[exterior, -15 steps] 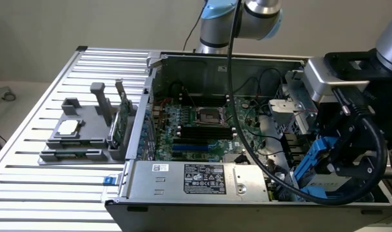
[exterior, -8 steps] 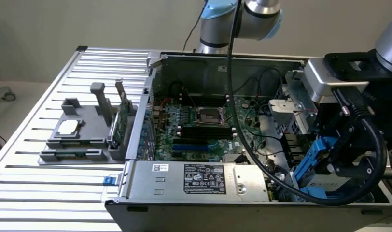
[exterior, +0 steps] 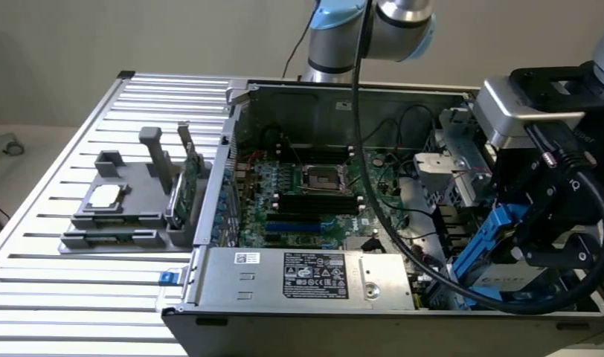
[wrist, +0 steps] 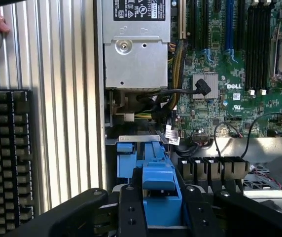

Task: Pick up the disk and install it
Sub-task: 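Insert the disk into the insertion slot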

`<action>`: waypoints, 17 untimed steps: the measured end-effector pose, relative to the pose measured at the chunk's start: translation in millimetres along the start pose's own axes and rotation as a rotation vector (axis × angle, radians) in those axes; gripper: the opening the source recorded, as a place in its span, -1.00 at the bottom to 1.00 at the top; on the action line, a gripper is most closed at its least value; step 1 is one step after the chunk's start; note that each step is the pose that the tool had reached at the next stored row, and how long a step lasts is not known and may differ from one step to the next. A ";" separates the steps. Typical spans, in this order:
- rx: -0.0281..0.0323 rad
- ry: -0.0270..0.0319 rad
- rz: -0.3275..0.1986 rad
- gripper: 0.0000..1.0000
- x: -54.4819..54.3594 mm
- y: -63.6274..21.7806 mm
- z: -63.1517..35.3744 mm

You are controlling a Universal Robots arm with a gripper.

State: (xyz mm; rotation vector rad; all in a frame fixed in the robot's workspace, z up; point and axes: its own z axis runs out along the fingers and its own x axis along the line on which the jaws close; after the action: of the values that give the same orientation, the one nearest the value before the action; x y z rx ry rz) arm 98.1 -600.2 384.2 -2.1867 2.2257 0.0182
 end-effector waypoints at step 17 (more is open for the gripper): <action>-0.0093 0.0026 -0.055 -0.34 -0.3 -9.4 -0.1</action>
State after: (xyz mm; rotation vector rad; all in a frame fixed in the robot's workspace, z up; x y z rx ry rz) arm 107.5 -600.1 384.4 -2.2531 2.1701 0.0249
